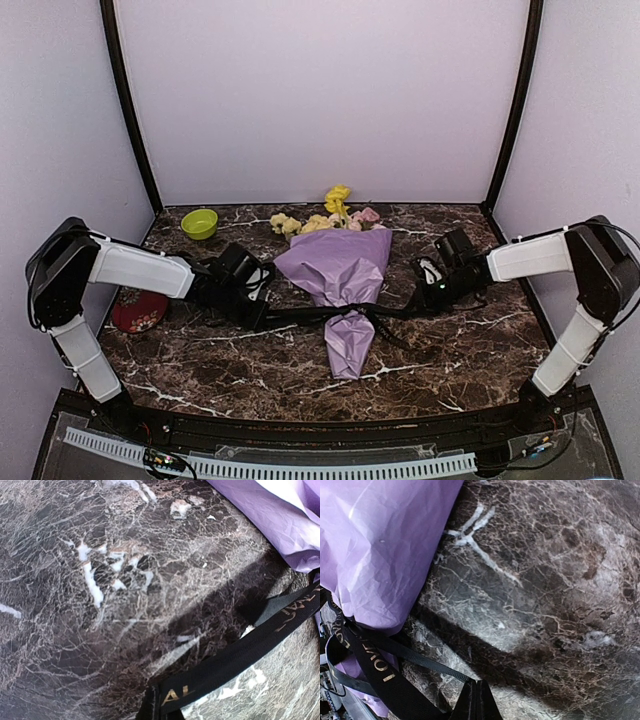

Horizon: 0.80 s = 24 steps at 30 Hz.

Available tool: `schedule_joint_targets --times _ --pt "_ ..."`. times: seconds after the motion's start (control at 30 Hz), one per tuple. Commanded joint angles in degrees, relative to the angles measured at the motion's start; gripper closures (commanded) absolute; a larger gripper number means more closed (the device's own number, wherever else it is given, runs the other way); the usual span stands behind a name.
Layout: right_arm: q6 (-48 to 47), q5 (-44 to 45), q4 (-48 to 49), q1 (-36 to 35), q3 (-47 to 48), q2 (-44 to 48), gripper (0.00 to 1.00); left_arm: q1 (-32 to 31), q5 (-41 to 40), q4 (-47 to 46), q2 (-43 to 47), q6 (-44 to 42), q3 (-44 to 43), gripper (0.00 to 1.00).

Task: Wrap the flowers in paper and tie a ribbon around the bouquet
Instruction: Tie the half-tied ribbon around the folded bouquet.

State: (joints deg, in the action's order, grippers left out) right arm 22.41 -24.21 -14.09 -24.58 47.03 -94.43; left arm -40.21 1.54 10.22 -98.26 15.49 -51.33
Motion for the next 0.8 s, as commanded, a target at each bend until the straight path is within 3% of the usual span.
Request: schedule_joint_targets --times 0.0,0.77 --pt "-1.2 0.8 0.0 2.0 -1.3 -0.9 1.0 1.5 -1.5 6.1 -2.2 1.0 1.4 1.0" --pt "-1.5 1.7 -2.7 5.1 -7.4 2.6 1.0 2.9 -2.9 6.9 -2.7 1.1 2.6 1.0"
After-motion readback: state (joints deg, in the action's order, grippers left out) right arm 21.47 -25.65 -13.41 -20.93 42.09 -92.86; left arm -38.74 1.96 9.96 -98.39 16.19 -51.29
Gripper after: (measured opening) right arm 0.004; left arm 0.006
